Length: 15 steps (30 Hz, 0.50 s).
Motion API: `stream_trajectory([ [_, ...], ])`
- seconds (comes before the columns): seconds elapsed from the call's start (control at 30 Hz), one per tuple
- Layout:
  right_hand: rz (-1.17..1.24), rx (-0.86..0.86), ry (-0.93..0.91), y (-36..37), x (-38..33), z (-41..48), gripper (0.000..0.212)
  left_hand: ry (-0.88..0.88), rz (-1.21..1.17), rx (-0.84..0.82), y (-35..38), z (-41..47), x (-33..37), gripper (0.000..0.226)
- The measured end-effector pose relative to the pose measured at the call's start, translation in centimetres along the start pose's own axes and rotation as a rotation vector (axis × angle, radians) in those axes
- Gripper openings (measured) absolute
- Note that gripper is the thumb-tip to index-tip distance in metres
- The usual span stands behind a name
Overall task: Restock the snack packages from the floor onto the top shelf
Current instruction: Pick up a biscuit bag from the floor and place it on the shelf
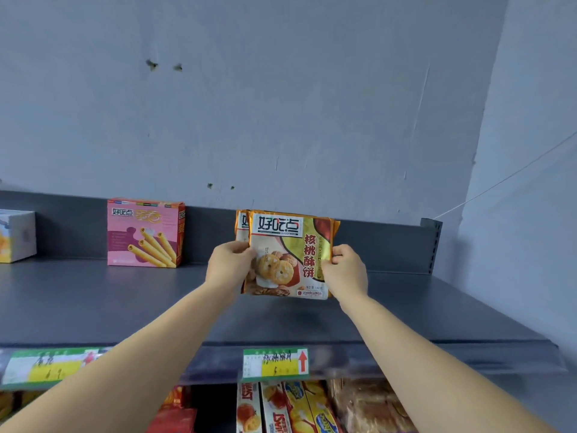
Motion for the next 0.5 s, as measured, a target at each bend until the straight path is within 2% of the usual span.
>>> stream_trajectory([
  [0.2,-0.032,-0.018,0.060,3.3,1.0,3.4,0.011,-0.044,0.100,-0.085,0.2,4.9,-1.2,0.009],
  [0.33,-0.075,-0.021,0.093,4.4,1.6,4.8,0.012,-0.125,0.084,-0.155,0.9,6.9,-3.0,0.016],
  [0.43,-0.095,-0.022,0.097,4.7,1.6,5.7,0.011,-0.108,0.101,-0.166,1.3,7.9,-3.2,0.012],
  [0.5,-0.087,-0.024,0.094,5.0,1.6,6.2,0.009,-0.089,0.104,-0.160,1.3,8.3,-3.1,0.017],
])
Point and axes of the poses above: each hand's wrist, its own z-axis towards the middle knuckle, its own y-axis out of the palm, x = y × z, the point moved 10 cm from there along z, towards the middle knuckle, and after that the axes turned 6 degrees about -x, right-handed, at the moved point
